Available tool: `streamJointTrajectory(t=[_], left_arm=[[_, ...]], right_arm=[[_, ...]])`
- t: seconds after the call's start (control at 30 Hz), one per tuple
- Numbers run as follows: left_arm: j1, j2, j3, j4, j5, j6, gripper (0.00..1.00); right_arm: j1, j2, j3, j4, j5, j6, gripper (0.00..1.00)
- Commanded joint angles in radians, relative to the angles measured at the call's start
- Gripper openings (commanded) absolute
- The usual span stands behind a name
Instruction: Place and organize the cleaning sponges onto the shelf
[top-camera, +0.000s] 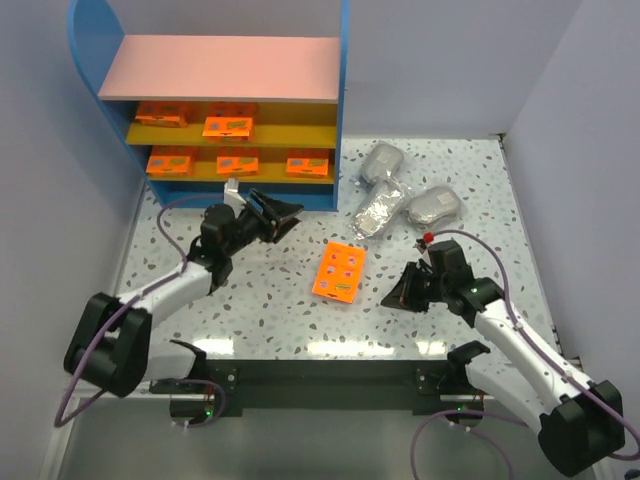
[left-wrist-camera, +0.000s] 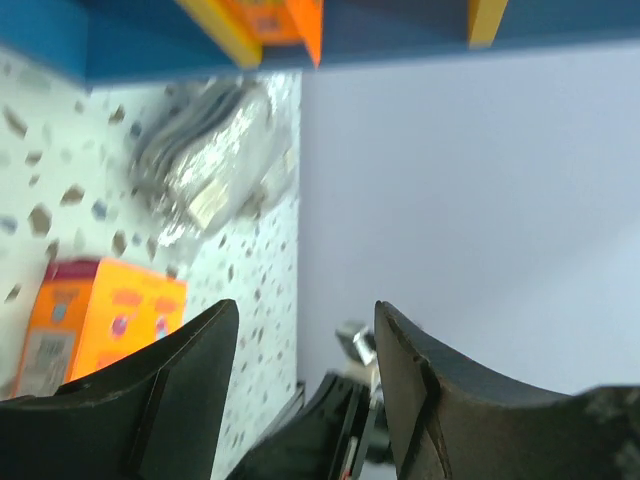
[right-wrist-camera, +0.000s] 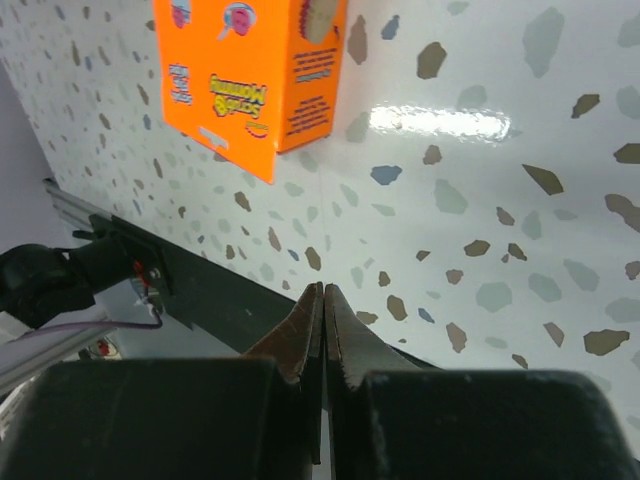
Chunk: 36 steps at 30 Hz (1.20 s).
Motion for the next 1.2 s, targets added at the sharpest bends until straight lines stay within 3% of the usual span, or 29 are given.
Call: streamJointTrajectory(t=[0.0, 0.23, 0.6, 0.93, 1.17], left_arm=[[-0.041, -0.134, -0.11, -0.216, 0.036, 0.15, 0.62], [-0.088, -0.274, -0.361, -0.246, 0.036, 0.2, 0.62], [-0.121, -0.156, -0.388, -0.059, 0.047, 0.158, 0.62], [-0.154, 0.005, -0.317, 0.032, 0.041, 0.155, 0.62], [-0.155, 0.103, -0.273, 0.079, 0.073, 0.155, 0.61]], right_arm=[[0.001, 0.051, -0.031, 0.084, 0.042, 0.001, 0.0], [0.004, 0.27, -0.042, 0.303, 0.007, 0.013, 0.0], [0.045, 0.619, 0.069, 0.538, -0.042, 0.013, 0.0], [0.091, 0.686, 0.104, 0.675, -0.177, 0.039, 0.0], [0.091, 0.636, 0.089, 0.604, -0.196, 0.002, 0.0]])
